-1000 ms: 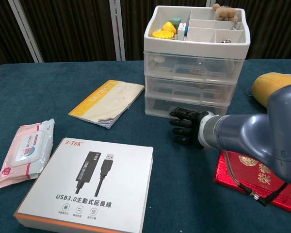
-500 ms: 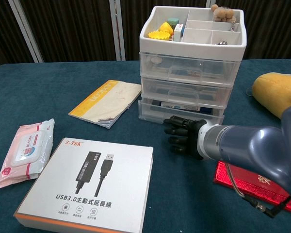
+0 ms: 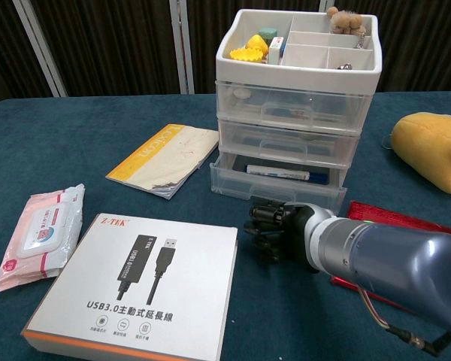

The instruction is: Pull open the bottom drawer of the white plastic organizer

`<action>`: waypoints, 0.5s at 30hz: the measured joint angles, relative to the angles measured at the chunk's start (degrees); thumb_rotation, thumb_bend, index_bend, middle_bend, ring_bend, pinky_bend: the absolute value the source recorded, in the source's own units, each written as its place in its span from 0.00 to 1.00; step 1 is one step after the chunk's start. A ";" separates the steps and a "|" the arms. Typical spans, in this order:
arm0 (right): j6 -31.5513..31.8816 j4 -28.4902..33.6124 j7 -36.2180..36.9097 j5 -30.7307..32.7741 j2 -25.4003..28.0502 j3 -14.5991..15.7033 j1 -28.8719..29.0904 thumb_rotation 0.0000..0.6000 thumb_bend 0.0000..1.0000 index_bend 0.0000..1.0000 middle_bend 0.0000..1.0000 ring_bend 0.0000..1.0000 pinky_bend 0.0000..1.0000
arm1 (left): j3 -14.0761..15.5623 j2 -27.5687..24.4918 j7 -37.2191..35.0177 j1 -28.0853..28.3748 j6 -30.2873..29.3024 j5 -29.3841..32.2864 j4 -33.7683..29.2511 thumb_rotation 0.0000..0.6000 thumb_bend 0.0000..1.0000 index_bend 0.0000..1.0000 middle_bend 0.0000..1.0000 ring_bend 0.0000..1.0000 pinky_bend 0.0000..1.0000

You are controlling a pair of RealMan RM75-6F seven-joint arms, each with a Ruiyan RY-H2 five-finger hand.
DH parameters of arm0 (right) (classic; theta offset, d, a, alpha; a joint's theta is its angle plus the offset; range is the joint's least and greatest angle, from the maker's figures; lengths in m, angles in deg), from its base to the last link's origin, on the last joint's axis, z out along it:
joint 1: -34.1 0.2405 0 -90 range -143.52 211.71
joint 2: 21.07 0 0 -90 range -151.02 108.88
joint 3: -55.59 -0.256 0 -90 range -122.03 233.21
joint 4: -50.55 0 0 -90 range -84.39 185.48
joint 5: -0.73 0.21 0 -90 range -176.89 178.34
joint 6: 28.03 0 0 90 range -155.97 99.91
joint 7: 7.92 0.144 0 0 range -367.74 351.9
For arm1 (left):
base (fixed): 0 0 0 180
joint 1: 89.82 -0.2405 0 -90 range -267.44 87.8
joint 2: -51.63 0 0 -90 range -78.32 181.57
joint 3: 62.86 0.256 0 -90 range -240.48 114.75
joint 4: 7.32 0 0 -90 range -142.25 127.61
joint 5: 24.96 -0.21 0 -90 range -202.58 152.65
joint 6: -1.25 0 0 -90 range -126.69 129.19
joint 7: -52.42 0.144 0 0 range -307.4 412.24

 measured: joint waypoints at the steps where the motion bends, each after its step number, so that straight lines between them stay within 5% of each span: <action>1: 0.00 0.44 -0.24 -0.32 0.18 0.30 -0.05 1.00 0.86 0.00 0.83 0.84 0.89 | 0.00 0.00 -0.01 -0.01 -0.02 -0.02 -0.02 1.00 0.01 0.00 0.00 0.00 0.02; 15: 7.05 13.37 -5.30 -10.20 4.41 4.07 -1.86 1.00 0.86 0.00 0.83 0.84 0.89 | 0.24 -0.12 -0.04 -0.21 -0.19 -0.26 -0.43 1.00 0.01 0.00 0.00 0.00 0.02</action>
